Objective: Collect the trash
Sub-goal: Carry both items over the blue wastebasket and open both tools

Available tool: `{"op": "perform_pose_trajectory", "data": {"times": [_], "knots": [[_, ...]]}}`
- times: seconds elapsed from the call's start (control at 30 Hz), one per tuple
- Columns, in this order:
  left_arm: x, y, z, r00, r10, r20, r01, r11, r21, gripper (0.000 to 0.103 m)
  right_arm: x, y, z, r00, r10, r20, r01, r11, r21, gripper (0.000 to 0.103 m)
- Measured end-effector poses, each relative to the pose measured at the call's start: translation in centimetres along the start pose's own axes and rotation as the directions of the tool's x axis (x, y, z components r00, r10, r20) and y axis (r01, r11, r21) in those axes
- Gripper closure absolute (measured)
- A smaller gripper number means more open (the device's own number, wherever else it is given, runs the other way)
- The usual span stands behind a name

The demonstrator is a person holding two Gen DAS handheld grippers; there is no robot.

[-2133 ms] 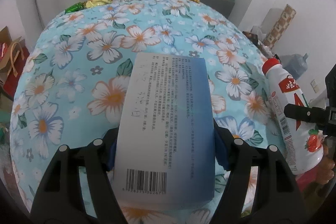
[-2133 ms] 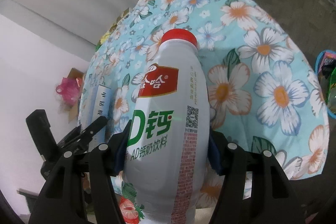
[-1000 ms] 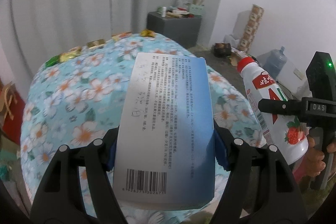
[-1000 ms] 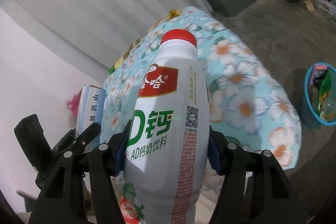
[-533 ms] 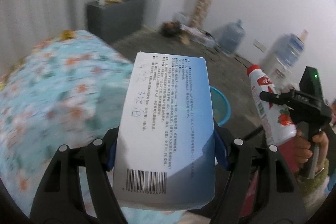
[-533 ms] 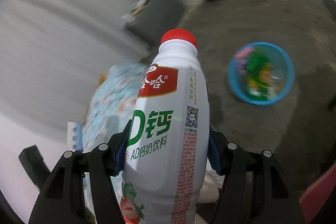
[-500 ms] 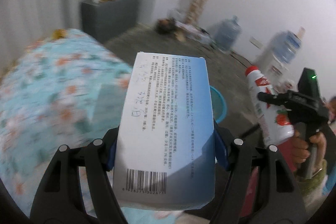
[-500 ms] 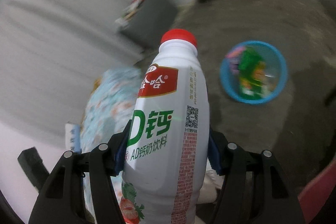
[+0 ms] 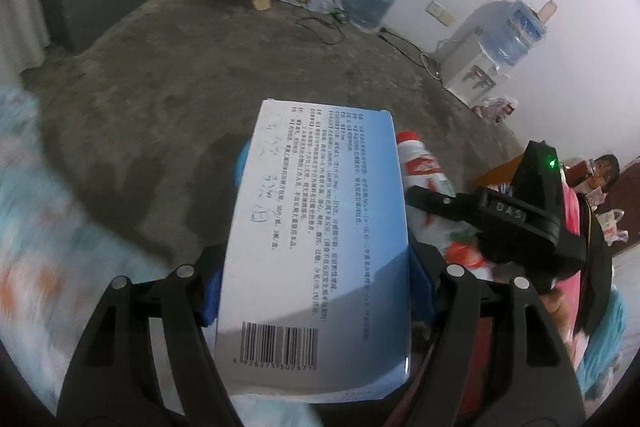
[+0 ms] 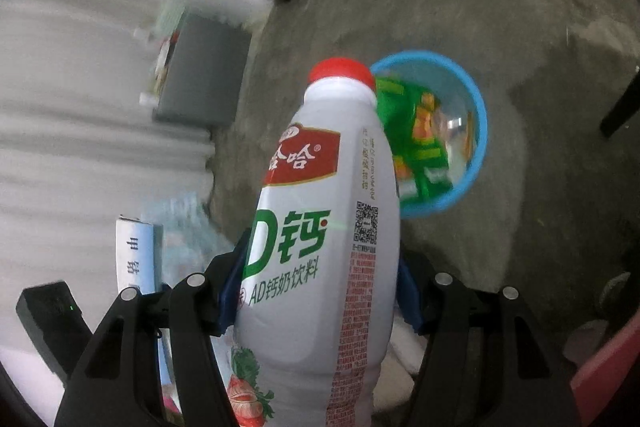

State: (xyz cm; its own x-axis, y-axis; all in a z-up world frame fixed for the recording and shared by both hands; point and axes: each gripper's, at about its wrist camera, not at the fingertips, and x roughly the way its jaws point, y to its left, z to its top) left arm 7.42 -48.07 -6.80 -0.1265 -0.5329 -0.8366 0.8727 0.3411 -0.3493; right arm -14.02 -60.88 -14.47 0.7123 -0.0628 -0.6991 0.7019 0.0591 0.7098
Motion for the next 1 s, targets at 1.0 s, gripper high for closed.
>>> {"op": "perform_pose_trajectory", "data": {"times": [1.0], "knots": [[-23.1,4.4,-14.2,0.887,0.277,0.369,-0.216,0.956,-0.198,0.009,-6.1,15.6,-16.2,0.981,0.034,0.192,0.107,0.731,-0.674,0.014]]}}
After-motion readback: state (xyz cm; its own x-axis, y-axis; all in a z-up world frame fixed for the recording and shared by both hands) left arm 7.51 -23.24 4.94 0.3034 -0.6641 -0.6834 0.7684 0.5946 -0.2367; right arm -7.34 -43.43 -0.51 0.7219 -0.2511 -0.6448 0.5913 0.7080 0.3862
